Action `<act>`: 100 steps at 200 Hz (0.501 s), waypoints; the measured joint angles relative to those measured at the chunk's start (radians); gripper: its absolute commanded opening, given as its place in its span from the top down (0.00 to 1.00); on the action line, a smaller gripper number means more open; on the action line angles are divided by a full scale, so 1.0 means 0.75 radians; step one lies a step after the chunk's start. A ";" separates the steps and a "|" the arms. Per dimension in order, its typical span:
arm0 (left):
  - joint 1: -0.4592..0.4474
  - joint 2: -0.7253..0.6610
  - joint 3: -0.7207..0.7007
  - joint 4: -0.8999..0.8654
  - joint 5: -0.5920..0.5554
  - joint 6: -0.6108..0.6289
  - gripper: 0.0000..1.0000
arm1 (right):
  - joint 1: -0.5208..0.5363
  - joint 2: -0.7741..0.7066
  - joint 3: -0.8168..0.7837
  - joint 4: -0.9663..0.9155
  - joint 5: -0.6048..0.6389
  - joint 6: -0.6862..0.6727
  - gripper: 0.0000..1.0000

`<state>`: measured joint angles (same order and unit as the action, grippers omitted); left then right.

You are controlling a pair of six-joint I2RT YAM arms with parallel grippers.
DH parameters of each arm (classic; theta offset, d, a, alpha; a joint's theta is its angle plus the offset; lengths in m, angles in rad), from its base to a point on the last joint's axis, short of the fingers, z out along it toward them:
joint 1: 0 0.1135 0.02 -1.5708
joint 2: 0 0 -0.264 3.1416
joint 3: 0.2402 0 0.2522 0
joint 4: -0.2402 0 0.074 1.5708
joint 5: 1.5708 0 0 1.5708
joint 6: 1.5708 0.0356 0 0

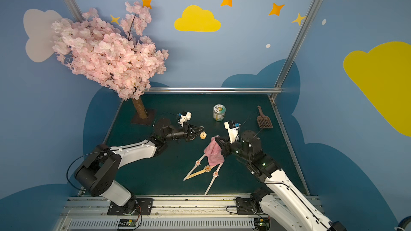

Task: Wipe the watch dial
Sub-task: Wipe the watch.

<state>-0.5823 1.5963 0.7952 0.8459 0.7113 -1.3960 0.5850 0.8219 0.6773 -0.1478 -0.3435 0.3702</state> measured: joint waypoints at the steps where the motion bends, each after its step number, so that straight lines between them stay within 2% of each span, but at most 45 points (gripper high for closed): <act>1: -0.001 0.000 0.001 -0.001 0.001 0.000 0.97 | 0.002 0.006 0.000 0.006 -0.005 0.001 1.00; 56: -0.021 0.022 0.061 -0.009 0.025 -0.015 0.97 | 0.104 0.247 0.045 0.176 -0.092 0.018 1.00; 100: -0.026 0.077 0.065 0.044 0.030 -0.062 0.97 | 0.138 0.289 0.056 0.148 0.061 0.031 1.00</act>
<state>-0.6018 1.6539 0.8440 0.8787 0.7334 -1.4425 0.6888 1.0386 0.7193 -0.0368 -0.2977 0.3931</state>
